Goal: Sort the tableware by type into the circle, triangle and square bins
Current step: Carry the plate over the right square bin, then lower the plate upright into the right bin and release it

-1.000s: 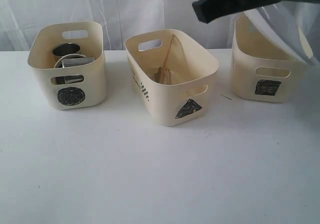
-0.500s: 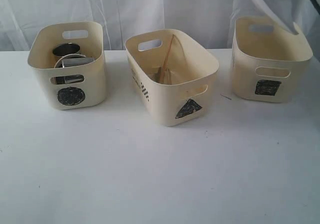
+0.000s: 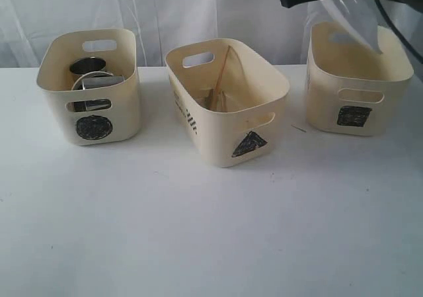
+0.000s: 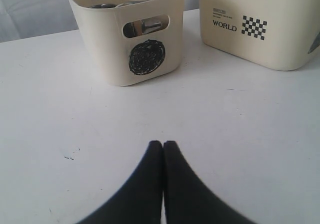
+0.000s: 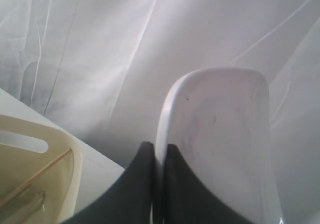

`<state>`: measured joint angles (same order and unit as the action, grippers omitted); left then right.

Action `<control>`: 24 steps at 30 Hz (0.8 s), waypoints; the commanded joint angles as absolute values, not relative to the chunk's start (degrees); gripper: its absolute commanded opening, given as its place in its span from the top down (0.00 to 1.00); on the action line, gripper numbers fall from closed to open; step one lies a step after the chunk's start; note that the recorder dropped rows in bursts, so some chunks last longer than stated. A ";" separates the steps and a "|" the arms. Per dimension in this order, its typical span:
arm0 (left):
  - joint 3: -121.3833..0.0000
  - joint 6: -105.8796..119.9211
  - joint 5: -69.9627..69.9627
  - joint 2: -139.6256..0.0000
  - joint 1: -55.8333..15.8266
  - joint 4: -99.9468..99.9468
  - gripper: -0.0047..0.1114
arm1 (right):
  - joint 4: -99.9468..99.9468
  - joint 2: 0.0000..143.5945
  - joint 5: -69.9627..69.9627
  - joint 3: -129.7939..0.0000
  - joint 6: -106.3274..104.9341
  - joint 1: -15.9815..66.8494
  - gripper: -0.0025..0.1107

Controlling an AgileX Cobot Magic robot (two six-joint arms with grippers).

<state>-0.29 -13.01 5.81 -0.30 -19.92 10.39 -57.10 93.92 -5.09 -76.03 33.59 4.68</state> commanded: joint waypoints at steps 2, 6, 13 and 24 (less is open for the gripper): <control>0.00 -13.07 5.61 0.00 -19.80 10.25 0.96 | -58.35 97.55 -9.86 -78.84 33.26 2.30 0.98; 0.00 -13.07 5.61 0.00 -19.80 10.25 0.96 | -58.35 100.48 -10.92 -80.17 33.64 1.07 0.98; 0.00 -13.07 5.61 0.00 -19.80 10.25 0.96 | -58.24 103.61 -11.96 -80.63 35.16 0.28 0.98; 0.00 -13.07 5.61 0.00 -19.80 10.25 0.96 | -57.89 103.26 -13.05 -80.75 36.18 0.28 0.74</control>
